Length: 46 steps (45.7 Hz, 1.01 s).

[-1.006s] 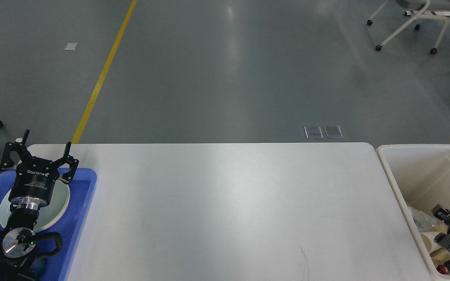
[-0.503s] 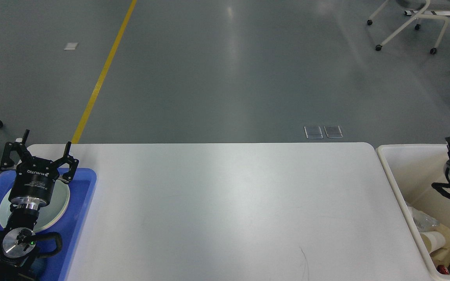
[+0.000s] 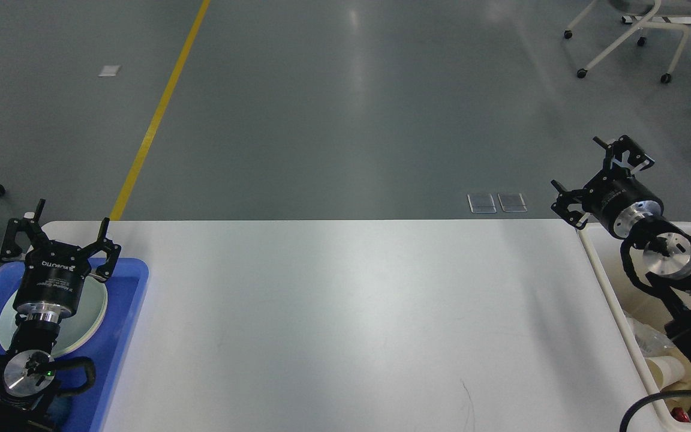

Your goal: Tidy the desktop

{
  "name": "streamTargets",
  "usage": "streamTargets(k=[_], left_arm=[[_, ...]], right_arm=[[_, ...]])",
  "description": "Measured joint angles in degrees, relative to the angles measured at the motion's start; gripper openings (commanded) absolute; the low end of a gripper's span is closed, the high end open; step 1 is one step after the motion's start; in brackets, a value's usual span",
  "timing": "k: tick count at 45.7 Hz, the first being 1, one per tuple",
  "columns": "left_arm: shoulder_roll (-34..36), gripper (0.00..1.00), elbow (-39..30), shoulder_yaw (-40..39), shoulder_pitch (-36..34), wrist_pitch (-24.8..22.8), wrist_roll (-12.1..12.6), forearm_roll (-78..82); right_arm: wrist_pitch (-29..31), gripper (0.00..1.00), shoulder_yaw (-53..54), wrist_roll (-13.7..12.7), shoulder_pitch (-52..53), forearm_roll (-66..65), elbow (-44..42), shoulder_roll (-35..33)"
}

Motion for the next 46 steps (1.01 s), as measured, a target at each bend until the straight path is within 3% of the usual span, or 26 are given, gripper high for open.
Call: streamTargets(k=[5,11,24,30,46], left_arm=[[0.0,0.97,0.0,0.0,0.0,0.0,0.0,0.0],[0.0,0.97,0.0,0.0,0.0,0.0,-0.1,0.0],[0.0,0.97,0.0,0.0,0.0,0.0,-0.1,0.0],[0.0,0.97,0.0,0.0,0.0,0.0,0.0,0.0],[0.0,0.97,0.0,0.0,0.0,0.0,0.0,0.0]], right_arm=[[5.0,1.00,7.1,4.9,-6.5,-6.5,4.0,4.4],[6.2,1.00,9.9,11.2,-12.6,-16.2,8.0,10.5],[5.7,1.00,11.4,20.5,-18.8,-23.1,9.0,18.4],[3.2,1.00,11.6,21.9,-19.3,-23.0,8.9,18.7],[1.1,1.00,11.2,22.1,-21.8,-22.7,8.6,18.6]])
